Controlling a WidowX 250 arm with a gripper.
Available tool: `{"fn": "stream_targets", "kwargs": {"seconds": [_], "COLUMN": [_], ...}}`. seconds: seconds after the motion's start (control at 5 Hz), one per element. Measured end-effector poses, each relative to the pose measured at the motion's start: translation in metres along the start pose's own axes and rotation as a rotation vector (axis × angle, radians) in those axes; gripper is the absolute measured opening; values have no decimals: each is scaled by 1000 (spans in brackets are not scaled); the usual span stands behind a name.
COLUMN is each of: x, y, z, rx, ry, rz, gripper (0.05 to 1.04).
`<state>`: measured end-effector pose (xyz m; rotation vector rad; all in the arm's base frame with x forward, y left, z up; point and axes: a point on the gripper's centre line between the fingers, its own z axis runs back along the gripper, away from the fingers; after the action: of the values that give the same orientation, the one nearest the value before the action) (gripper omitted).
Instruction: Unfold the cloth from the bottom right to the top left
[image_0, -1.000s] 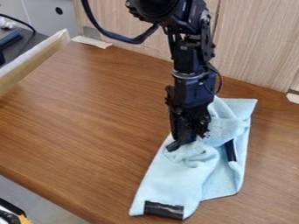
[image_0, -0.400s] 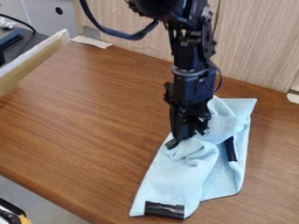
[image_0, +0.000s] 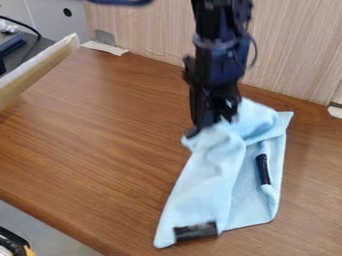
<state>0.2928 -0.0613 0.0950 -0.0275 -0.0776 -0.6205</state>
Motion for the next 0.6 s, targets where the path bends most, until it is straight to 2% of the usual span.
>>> {"fn": "stream_targets", "kwargs": {"seconds": [0.2, 0.6], "x": [-14, -65], "y": [24, 59], "z": [22, 17], "rx": [36, 23], "ry": [-35, -25], "rz": [83, 255], "gripper": [55, 55]}}
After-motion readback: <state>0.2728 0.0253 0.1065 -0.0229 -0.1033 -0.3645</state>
